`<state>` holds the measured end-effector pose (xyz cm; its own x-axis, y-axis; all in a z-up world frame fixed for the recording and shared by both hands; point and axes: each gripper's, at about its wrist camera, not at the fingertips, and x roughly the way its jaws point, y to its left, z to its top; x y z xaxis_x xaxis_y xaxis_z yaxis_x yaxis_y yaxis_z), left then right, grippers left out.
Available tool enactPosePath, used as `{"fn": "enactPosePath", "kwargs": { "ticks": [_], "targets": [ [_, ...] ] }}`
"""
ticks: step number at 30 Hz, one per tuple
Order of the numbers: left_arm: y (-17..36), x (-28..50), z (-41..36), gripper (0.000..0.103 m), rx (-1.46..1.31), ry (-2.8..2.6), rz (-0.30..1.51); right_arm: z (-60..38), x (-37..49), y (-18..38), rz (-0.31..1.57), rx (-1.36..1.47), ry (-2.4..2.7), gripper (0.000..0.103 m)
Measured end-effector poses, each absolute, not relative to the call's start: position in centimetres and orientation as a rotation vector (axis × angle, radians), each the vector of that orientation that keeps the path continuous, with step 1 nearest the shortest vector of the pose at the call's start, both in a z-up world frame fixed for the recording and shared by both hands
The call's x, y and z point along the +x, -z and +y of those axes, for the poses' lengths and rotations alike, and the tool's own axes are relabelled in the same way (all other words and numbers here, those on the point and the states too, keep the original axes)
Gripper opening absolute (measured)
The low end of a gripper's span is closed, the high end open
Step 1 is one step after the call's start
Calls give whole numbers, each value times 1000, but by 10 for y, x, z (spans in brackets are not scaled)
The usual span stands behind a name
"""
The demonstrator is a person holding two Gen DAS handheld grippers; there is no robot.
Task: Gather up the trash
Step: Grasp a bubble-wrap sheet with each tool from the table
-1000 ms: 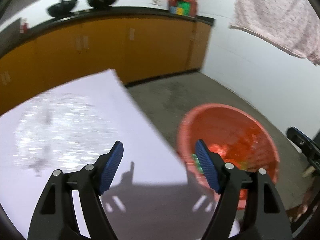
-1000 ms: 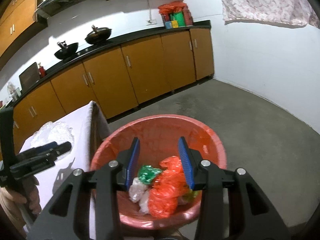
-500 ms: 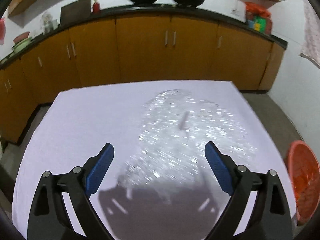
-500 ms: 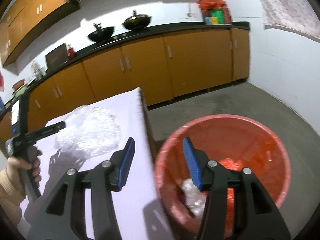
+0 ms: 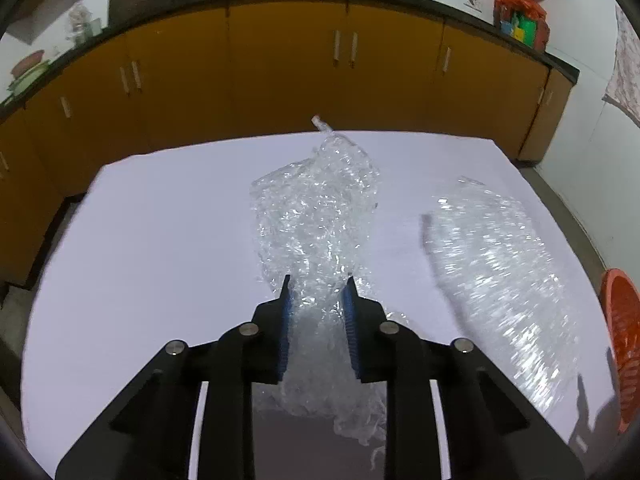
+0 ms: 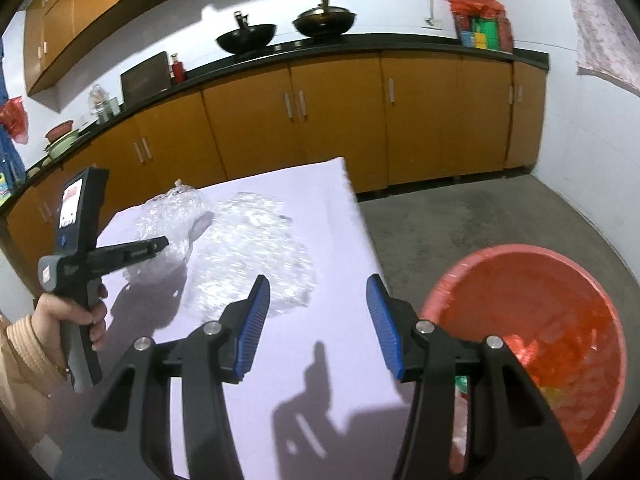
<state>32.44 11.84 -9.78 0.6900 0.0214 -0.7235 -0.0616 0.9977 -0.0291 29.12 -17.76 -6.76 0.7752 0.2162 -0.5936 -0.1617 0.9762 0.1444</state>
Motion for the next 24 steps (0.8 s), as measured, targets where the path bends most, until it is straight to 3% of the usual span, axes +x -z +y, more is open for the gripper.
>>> {"fn": "enactPosePath", "kwargs": {
  "ticks": [10, 19, 21, 23, 24],
  "targets": [
    [90, 275, 212, 22, -82, -222, 779, -106, 342, 84, 711, 59, -254, 80],
    [89, 260, 247, 22, -108, -280, 785, -73, 381, 115, 834, -26, -204, 85],
    [89, 262, 243, 22, -107, -277, 785, -73, 385, 120, 854, -21, -205, 74],
    [89, 263, 242, 22, -109, -273, 785, -75, 388, 126, 894, -7, -222, 44],
    [89, 263, 241, 22, -110, -270, 786, -76, 387, 128, 900, -1, -227, 38]
  ]
}}
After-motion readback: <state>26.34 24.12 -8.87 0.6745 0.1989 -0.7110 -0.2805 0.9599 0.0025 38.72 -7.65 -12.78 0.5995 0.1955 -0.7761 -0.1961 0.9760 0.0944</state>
